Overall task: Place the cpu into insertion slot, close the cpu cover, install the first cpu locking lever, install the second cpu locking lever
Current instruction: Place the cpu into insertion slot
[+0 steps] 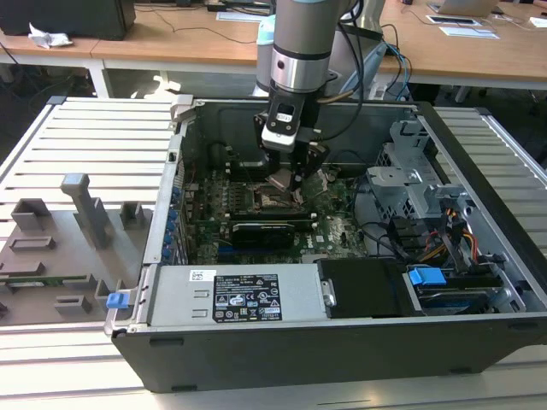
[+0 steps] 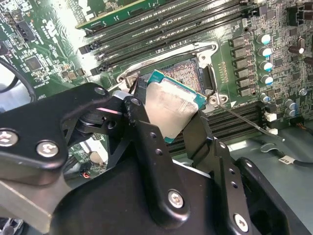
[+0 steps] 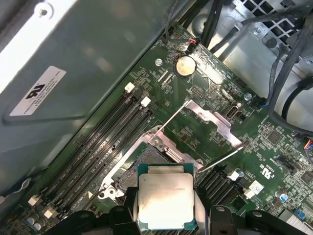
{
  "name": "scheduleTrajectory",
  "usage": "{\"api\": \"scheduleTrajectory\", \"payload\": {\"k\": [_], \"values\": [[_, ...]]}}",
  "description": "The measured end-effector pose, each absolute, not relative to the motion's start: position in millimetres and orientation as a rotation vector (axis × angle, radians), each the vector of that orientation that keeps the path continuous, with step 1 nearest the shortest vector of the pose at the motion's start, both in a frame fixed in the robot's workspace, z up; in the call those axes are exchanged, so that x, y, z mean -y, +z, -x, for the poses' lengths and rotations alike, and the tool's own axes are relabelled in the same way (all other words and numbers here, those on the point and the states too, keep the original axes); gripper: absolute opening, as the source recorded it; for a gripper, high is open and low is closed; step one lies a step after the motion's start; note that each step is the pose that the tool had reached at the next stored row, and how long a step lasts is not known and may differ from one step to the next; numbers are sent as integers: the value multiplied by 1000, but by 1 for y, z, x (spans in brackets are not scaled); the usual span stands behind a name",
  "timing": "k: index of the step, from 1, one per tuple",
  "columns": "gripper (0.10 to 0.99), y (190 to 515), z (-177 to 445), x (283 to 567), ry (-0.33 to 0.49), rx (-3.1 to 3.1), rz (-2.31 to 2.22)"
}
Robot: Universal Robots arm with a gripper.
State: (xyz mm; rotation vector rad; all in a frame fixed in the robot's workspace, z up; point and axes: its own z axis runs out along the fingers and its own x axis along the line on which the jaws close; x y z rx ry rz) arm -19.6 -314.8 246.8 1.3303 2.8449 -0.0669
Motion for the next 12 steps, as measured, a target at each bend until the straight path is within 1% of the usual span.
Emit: {"api": "scheduleTrajectory", "payload": {"k": [12], "values": [[541,247,19,315,-96,-2756,-1491]]}}
